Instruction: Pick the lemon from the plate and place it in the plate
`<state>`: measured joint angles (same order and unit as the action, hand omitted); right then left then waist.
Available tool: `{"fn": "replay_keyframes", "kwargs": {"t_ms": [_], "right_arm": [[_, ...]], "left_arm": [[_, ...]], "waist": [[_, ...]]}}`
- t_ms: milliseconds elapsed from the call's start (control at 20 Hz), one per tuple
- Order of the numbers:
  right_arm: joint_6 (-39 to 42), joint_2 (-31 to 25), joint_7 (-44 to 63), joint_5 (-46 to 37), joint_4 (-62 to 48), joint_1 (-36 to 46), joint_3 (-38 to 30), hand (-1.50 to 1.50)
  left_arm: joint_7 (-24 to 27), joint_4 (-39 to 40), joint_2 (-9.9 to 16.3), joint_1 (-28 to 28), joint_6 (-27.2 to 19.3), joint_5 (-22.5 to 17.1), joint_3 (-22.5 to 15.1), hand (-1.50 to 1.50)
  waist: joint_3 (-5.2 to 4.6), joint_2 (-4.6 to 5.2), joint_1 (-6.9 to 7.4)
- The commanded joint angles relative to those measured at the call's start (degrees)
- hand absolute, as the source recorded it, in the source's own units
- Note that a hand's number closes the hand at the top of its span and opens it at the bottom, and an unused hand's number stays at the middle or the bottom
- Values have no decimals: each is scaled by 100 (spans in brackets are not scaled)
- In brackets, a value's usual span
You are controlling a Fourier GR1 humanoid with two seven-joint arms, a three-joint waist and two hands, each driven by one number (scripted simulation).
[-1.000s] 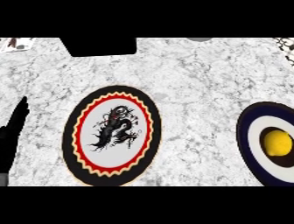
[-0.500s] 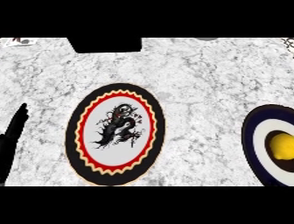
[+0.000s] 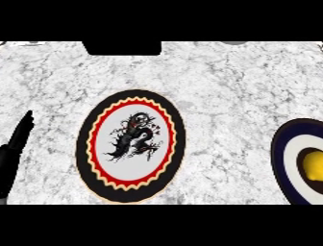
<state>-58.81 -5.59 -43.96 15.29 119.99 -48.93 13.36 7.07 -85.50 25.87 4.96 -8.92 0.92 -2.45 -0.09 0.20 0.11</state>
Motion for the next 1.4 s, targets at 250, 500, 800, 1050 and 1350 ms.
{"fn": "replay_keyframes", "kwargs": {"t_ms": [250,500,800,1050,1350], "right_arm": [[-923,-1648,2548,-732,-27,279,96,-150],[-836,-2584,3769,-955,-364,385,-15,-150],[-699,-2945,4867,-1541,-995,1523,249,-150],[-174,-3292,5587,-1731,-832,1742,40,-150],[211,-3043,5981,-2060,-1471,2482,-2,-150]], "left_arm": [[283,350,-98,-195,114,114,111,0],[171,229,-191,-187,110,144,101,0],[-278,-264,-222,38,185,282,101,0],[68,38,-428,10,154,477,161,0],[176,347,-397,-70,436,379,535,0]], "waist": [[-5,37,104],[-6,38,141],[5,-3,78],[4,-14,20],[4,-15,5]]}}
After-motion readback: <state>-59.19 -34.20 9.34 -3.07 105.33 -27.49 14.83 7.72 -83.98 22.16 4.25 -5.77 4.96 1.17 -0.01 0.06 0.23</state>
